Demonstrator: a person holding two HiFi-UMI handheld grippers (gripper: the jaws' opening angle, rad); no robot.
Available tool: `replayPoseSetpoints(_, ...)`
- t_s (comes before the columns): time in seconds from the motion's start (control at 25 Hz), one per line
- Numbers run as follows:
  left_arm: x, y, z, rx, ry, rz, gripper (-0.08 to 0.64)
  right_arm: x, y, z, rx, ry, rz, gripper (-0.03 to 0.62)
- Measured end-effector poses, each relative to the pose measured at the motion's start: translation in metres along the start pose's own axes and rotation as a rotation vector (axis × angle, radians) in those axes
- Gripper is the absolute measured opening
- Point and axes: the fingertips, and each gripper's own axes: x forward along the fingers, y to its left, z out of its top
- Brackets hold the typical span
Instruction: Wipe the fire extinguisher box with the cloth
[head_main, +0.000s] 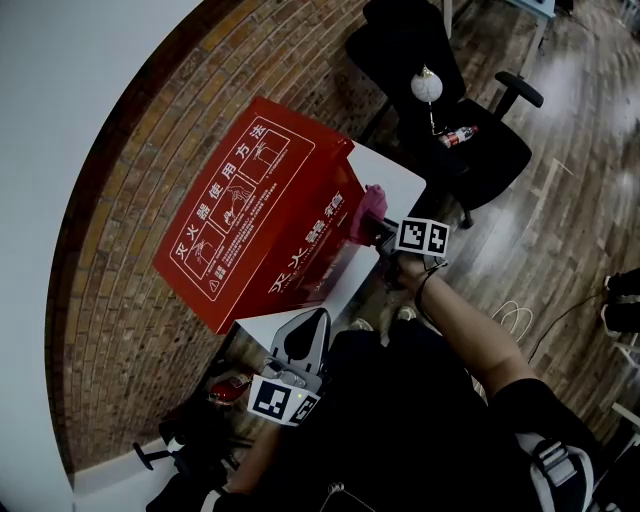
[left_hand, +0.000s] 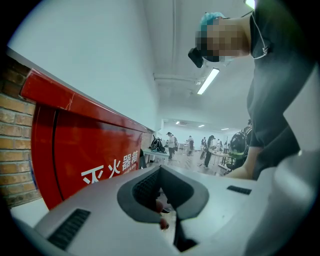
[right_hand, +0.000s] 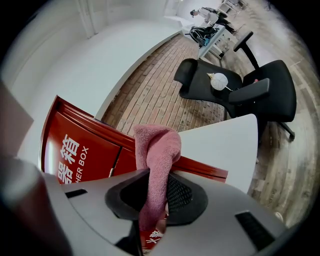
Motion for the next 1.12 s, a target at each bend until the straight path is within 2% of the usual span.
replayPoseSetpoints(0.4, -0.004, 0.004, -0.001, 0.002, -0.011, 0.014, 0.020, 0.013, -0.042, -0.013, 0.058, 0.012, -0.044, 0.084)
replayPoseSetpoints(0.64, -0.006, 0.010, -0.004, 0.013, -0.016, 0.037, 0.020, 0.018, -0.058, -0.017, 0.051, 0.019, -0.083, 0.084)
replayPoseSetpoints(1.12, -0.001, 0.022, -0.009, -0.020, -0.027, 0.075, 0.020, 0.035, -0.113, -0.035, 0.020, 0.040, -0.206, 0.084)
